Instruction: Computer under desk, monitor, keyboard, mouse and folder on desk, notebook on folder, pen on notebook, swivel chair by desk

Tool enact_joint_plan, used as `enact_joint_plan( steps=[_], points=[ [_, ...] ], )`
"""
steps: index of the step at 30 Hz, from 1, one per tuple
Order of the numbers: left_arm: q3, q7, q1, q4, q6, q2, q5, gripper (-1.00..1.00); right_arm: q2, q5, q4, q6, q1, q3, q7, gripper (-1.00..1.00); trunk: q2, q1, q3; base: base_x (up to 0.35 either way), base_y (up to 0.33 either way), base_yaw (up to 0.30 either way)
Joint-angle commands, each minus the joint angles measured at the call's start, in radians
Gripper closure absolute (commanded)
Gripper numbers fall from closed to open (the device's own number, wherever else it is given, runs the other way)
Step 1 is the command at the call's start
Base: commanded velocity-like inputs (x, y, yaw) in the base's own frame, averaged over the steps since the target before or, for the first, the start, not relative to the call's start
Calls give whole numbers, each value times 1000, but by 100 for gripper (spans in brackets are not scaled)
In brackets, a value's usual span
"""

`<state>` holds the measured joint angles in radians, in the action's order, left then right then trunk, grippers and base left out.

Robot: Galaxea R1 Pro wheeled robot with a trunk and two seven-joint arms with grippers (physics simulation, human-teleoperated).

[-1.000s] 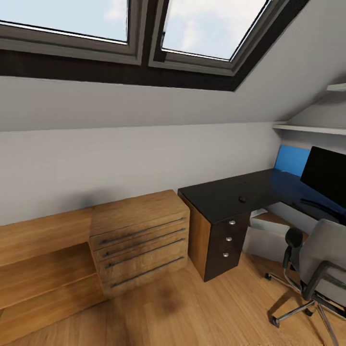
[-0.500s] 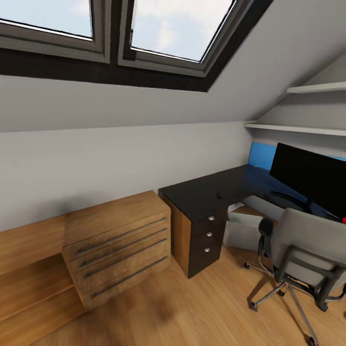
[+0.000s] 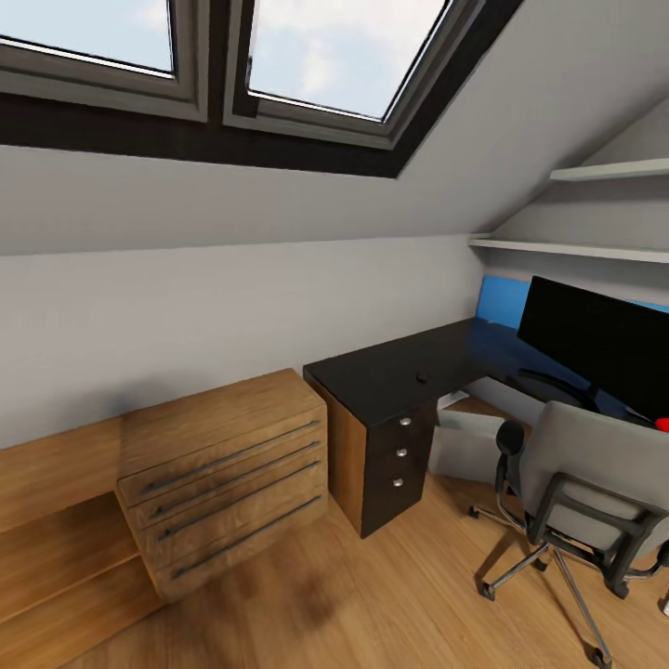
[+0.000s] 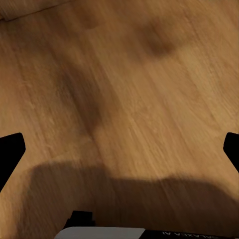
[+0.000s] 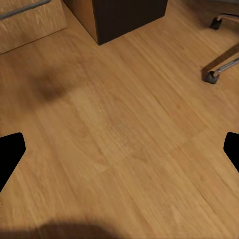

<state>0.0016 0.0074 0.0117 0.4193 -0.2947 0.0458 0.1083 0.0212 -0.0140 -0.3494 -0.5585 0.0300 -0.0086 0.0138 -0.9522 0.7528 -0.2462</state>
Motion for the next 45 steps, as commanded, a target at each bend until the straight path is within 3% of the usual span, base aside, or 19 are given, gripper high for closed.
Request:
enact_joint_plan(
  steps=[1, 12, 17, 28, 45],
  points=[
    [0, 0, 1, -1, -3, 0, 7, -100, 1, -1, 1, -2, 1, -1, 1, -100, -1, 0, -1, 0, 0, 0],
    [0, 0, 1, -1, -3, -1, 7, -100, 6, 6, 114, 0, 1, 0, 5, -100, -1, 0, -1, 0, 0, 0],
    [0, 0, 1, -1, -3, -1, 7, -100, 2, 6, 56, 3, 1, -4, 7, -100, -1, 0, -1, 0, 0, 0],
    [0, 0, 1, -1, -3, -1, 7, -100, 5, -1, 46, -15, 1, -1, 6, -100, -1, 0, -1, 0, -161, -31],
    [0, 0, 1, -1, -3, -1, 8, -100, 5, -1, 46, -32, 1, -1, 6, -100, -1, 0, -1, 0, -93, -276]
  ],
)
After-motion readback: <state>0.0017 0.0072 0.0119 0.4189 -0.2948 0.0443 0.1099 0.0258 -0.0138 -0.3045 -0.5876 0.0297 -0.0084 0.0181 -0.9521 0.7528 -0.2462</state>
